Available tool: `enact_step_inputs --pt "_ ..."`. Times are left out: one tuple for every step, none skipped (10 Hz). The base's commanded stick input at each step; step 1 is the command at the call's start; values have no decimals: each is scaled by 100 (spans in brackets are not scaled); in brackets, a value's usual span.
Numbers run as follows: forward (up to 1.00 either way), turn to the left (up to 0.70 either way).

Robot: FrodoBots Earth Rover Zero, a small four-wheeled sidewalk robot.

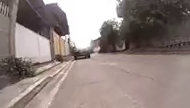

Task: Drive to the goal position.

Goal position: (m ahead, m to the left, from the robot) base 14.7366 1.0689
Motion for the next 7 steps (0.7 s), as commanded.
enact_step_inputs --pt "100 0" --pt "100 0" --pt "100 0" --pt "100 0" --pt "100 0" --pt "100 0" --pt "100 0"
